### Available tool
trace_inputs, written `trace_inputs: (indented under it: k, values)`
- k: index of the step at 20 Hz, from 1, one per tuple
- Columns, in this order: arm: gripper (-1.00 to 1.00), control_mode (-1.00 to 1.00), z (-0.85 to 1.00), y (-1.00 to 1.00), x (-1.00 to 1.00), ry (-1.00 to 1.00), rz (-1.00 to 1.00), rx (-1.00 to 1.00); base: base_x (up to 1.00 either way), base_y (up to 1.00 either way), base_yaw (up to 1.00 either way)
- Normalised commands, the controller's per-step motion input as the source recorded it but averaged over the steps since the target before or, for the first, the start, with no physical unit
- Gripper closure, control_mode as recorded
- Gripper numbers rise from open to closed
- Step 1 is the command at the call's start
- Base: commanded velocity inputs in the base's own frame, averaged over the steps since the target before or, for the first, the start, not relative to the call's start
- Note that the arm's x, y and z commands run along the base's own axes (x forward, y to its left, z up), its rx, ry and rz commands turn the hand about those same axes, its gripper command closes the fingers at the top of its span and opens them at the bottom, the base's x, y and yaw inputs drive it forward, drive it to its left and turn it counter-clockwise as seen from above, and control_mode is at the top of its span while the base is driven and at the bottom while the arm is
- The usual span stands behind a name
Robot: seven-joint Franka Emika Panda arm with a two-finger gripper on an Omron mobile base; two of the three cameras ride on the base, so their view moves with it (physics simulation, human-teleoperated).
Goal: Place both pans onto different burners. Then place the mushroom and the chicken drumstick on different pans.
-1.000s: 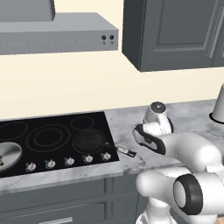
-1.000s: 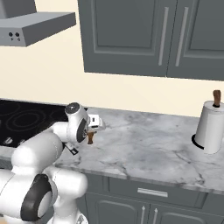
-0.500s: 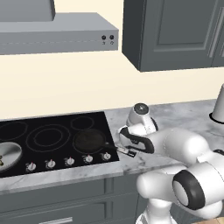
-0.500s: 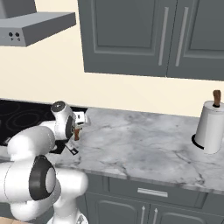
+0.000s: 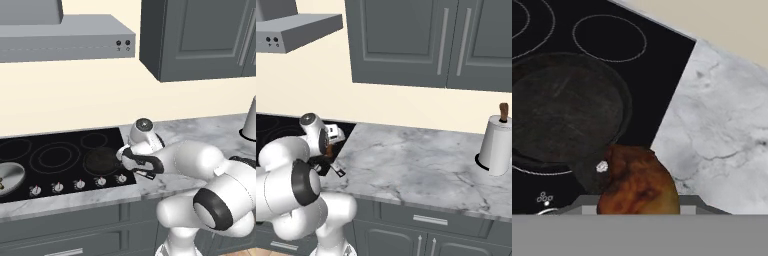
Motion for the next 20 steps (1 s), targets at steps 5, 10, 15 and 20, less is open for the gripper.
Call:
trace_inputs:
  k: [5,10,15,20]
  values:
    - [1.0,-1.0,0.01,0.51,0.03,0.0,0.06,0.0,0.0,0.0,0.0]
    - [1.0,-1.0,0.0,0.38,0.19,0.0,0.03,0.0,0.0,0.0,0.0]
    - [1.0,-1.0,-0.02,0.48,0.12,0.0,0.02,0.0,0.0,0.0,0.0]
    - [1.0,-1.0,-0.26,0.4,0.13,0.01,0.03,0.0,0.0,0.0,0.0]
